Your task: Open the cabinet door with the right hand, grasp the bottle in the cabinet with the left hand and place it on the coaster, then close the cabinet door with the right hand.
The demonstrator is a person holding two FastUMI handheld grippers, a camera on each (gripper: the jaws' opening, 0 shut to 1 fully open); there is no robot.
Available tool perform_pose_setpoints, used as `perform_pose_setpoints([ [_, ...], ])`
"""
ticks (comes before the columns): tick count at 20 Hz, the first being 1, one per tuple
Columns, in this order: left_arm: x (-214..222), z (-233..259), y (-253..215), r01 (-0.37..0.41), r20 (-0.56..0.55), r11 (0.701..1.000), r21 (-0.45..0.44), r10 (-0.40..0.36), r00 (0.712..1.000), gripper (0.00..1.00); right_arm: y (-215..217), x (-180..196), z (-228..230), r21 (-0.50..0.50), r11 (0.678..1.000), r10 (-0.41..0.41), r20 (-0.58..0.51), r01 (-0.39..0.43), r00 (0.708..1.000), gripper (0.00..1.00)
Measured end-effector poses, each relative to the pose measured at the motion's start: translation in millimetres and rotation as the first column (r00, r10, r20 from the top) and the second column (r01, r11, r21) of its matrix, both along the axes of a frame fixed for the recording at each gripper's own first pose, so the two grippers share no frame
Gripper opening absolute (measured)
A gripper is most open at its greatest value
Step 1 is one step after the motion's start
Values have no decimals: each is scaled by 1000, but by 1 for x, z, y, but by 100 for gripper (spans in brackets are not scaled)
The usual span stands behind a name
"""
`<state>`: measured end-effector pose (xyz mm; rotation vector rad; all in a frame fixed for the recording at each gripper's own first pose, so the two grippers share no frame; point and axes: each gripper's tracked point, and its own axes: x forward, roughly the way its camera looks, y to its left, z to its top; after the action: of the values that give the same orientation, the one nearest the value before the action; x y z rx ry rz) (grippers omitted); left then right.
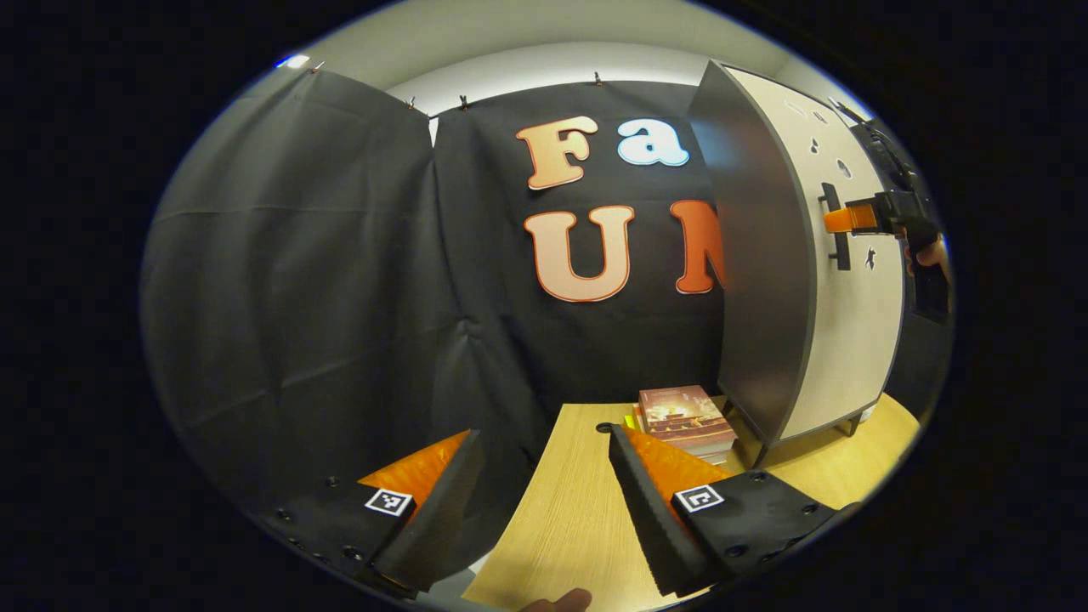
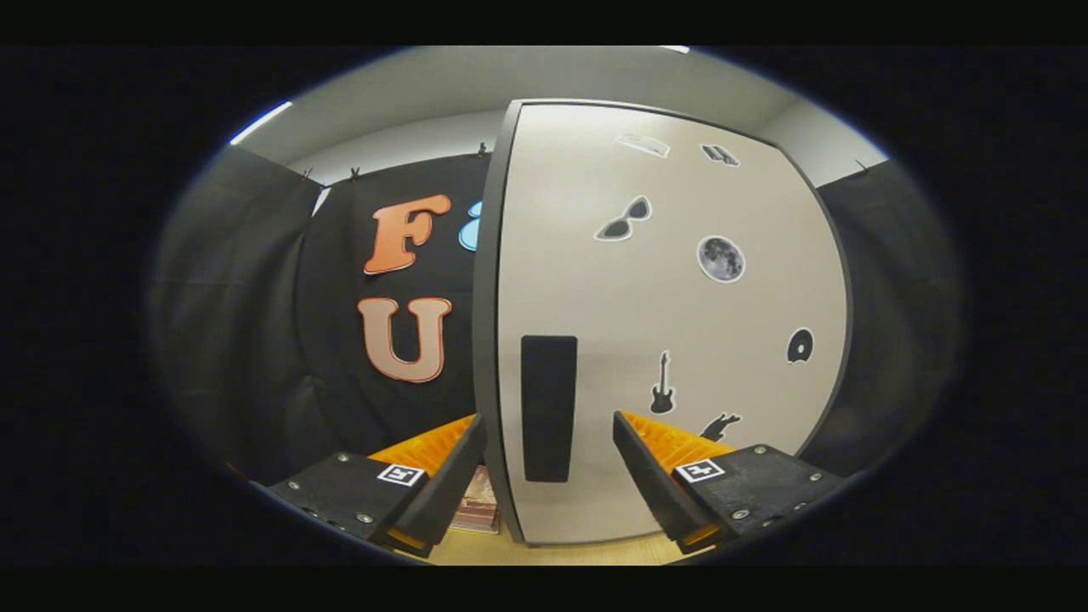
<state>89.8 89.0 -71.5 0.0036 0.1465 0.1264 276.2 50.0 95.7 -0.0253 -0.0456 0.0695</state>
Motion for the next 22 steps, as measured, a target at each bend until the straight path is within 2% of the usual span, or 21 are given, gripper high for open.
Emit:
perform_pose_setpoints([
  [2, 3, -4, 8, -11, -7, 1000, 4, 11, 1000, 96, 1, 7, 0, 9, 1000, -10, 1, 10, 1000, 80],
  [3, 3, -7, 10, -13, -11, 1000, 4, 13, 1000, 96, 2, 10, 0, 3, 1000, -5, 4, 5, 1000, 68],
  [4, 3, -6, 12, -15, -11, 1000, 5, 15, 1000, 96, 1, 11, 0, -3, 1000, -11, 5, 11, 1000, 63],
  [5, 3, -6, 14, -18, -12, 1000, 8, 18, 1000, 97, 3, 10, -2, -3, 1000, -7, 0, 7, 1000, 48],
  [8, 1, -8, 16, -20, -14, 1000, 9, 20, 1000, 96, 2, 9, -2, -2, 1000, 2, 1, -2, 1000, 31],
  [10, 0, -8, 13, -19, -15, 1000, 12, 19, 1000, 97, 3, 6, -2, 12, 1000, 11, -6, -11, 1000, 33],
  [11, 0, -8, 12, -15, -15, 1000, 13, 15, 1000, 97, 3, 4, -3, 21, 1000, 15, -13, -15, 1000, 27],
  [12, 0, -6, 10, -10, -14, 1000, 15, 11, 1000, 97, 2, 2, -2, 25, 999, 20, -19, -19, 1000, 30],
  [15, -14, 0, -2, 3, -4, 1000, 24, -2, 1000, 97, 0, -15, 1, 31, 999, 28, -27, -27, 999, 28],
  [16, -17, 2, -6, 4, -2, 1000, 29, -4, 1000, 97, 1, -24, 4, 39, 999, 34, -28, -33, 999, 23],
  [19, -27, 7, -21, 11, 4, 999, 31, -11, 1000, 96, -5, -48, 5, 56, 997, 46, -28, -44, 999, 24],
  [22, -42, 17, -44, 26, 14, 999, 42, -26, 1000, 96, -13, -53, 5, 70, 996, 53, -28, -51, 998, 24],
])
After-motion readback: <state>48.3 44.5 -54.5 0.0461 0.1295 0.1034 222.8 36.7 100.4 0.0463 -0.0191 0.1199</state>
